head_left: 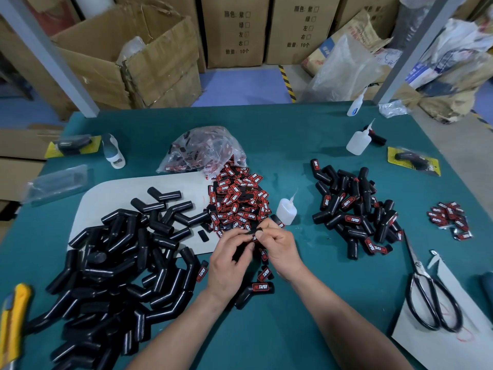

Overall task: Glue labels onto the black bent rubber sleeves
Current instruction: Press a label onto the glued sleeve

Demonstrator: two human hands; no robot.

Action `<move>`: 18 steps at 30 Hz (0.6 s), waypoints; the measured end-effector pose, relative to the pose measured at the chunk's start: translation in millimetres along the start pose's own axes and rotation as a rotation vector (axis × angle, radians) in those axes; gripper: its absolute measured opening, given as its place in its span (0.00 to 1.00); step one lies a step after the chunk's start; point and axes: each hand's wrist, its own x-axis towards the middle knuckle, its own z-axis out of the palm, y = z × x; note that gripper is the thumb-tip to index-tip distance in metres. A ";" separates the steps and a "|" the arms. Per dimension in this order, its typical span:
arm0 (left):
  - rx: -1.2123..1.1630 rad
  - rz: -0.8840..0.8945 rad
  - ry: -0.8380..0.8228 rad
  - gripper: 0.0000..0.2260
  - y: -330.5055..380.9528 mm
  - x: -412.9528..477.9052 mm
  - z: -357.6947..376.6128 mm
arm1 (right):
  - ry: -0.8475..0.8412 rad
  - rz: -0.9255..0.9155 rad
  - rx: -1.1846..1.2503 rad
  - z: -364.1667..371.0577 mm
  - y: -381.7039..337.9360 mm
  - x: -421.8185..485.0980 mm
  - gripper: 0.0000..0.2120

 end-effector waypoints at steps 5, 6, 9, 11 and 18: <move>-0.011 -0.012 0.021 0.10 -6.5 0.8 -1.3 | -0.019 0.052 0.051 1.8 -1.7 0.3 0.15; -0.017 -0.010 0.016 0.09 -6.3 1.4 -1.3 | -0.010 0.081 0.087 2.5 -0.6 0.7 0.14; -0.030 -0.014 0.004 0.09 -4.2 3.0 -0.6 | 0.001 0.158 0.209 1.7 -0.8 1.1 0.13; -0.035 -0.018 0.021 0.09 -4.6 3.8 -2.6 | -0.011 0.174 0.214 -1.4 -2.8 2.1 0.11; -0.040 -0.063 -0.021 0.09 -2.9 4.5 -4.5 | 0.058 0.007 0.039 -3.8 1.5 3.0 0.09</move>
